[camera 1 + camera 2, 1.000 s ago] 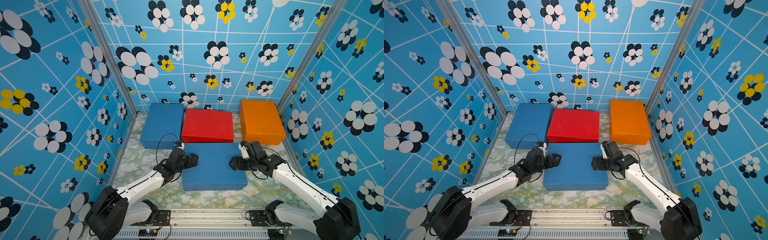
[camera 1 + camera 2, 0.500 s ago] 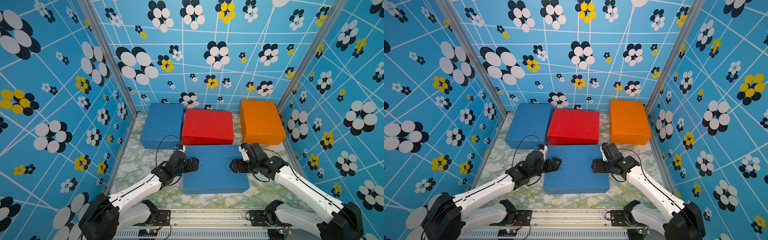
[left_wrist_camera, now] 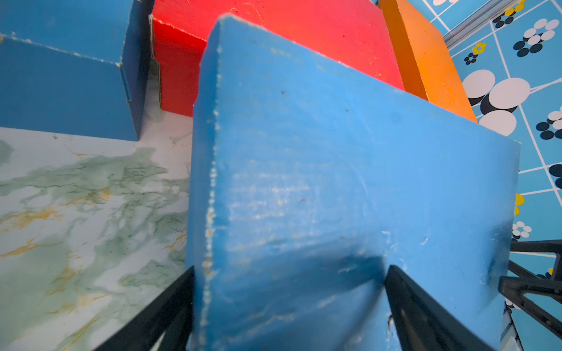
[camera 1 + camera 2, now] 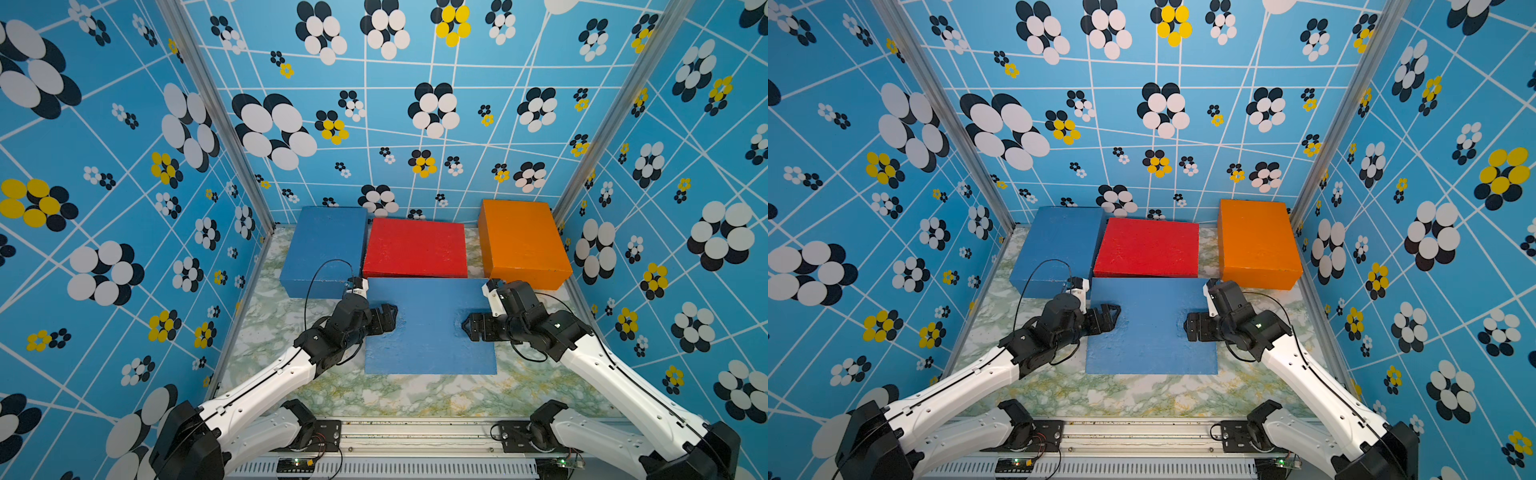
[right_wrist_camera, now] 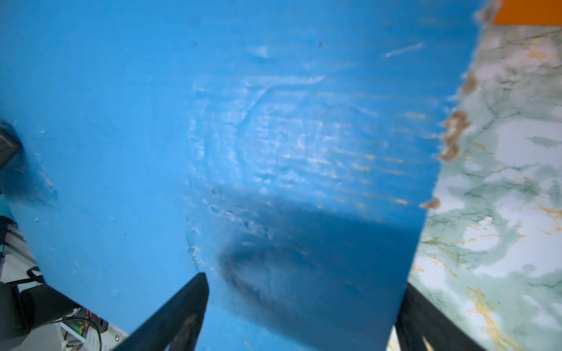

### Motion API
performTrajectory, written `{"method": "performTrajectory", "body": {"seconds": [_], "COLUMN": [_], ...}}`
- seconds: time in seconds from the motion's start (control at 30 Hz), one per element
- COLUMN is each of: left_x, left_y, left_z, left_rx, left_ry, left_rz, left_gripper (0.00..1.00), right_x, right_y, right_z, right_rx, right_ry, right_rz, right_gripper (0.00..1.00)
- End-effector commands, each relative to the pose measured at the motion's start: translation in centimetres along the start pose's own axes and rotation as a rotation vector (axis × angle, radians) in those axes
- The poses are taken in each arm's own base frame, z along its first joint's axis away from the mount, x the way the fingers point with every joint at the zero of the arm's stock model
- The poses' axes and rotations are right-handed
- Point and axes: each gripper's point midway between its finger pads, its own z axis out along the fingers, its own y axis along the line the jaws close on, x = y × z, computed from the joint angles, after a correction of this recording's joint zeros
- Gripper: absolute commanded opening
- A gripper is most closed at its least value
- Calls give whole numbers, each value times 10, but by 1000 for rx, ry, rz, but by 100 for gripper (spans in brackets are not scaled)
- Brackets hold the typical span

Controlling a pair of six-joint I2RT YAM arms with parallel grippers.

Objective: Stack the shoeboxes
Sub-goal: Pick up the shoebox from the center of the board.

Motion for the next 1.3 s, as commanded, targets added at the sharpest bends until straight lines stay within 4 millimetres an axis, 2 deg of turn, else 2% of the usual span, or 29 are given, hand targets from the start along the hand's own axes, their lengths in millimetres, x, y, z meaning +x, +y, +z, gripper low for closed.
{"method": "performTrajectory", "body": {"seconds": [0.0, 0.43, 0.6, 0.87, 1.27], "left_x": [-15, -46, -61, -90, -126], "left_y": [-40, -66, -79, -105, -115], "left_z": [-12, -27, -28, -24, -17], "left_rx": [134, 178, 206, 247, 261], "left_ry": [-27, -91, -125, -140, -185], "left_rz": [29, 55, 70, 87, 77], "left_gripper": [94, 93, 93, 92, 92], "right_x": [-21, -53, -72, -109, -134], "right_y": [31, 48, 56, 77, 86], "right_z": [-15, -28, -30, -39, -36], "right_rx": [-117, -134, -120, -148, -131], "right_ry": [-52, -85, -72, -114, -121], "right_rz": [-31, -80, -115, -153, -214], "right_gripper": [93, 92, 92, 92, 93]}}
